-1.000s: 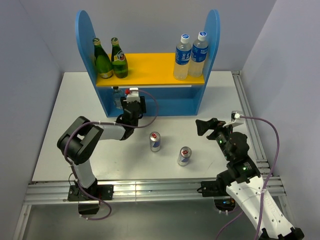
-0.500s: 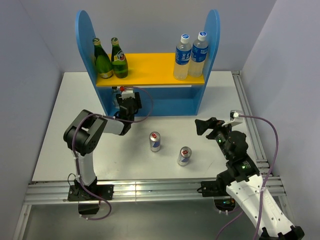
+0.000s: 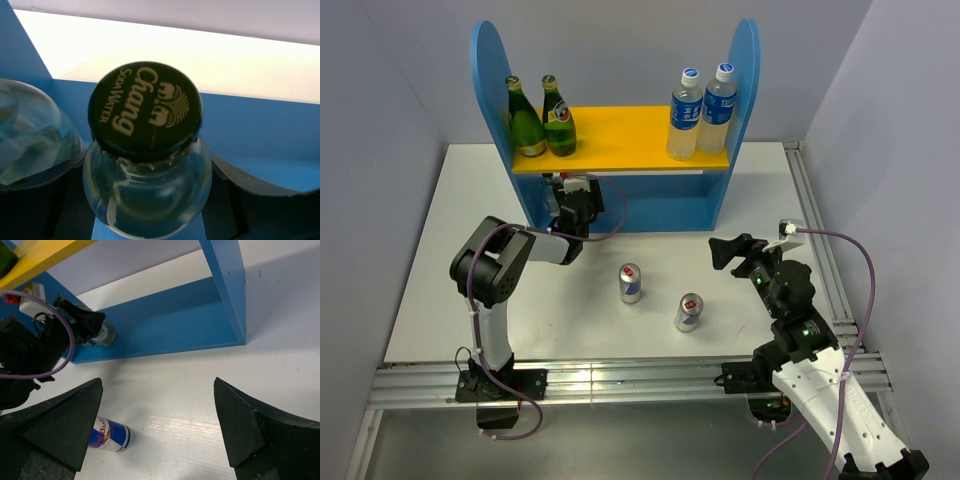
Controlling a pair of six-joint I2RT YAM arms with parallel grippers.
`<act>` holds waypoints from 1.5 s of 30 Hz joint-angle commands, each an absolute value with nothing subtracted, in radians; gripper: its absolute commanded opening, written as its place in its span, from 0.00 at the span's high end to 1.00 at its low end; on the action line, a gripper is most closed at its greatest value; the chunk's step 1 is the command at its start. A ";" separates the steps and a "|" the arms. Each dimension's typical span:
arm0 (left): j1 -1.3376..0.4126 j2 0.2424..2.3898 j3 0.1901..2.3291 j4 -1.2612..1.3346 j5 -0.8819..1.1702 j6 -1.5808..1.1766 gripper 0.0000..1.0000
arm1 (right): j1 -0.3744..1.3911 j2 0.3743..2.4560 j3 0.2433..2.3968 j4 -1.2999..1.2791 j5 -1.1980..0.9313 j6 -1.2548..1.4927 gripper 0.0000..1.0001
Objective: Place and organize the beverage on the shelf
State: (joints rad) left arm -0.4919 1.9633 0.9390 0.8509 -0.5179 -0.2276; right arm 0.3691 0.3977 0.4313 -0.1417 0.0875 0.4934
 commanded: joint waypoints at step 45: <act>-0.782 1.275 0.577 0.595 -0.769 -0.300 0.01 | 0.374 0.299 0.417 -0.153 0.109 0.502 0.01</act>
State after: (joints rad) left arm -0.7094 1.4059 0.6312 0.6636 -0.7216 -0.2783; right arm 0.3691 0.3096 0.4191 -0.1608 0.0906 0.5007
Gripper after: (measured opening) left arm 0.994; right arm 0.991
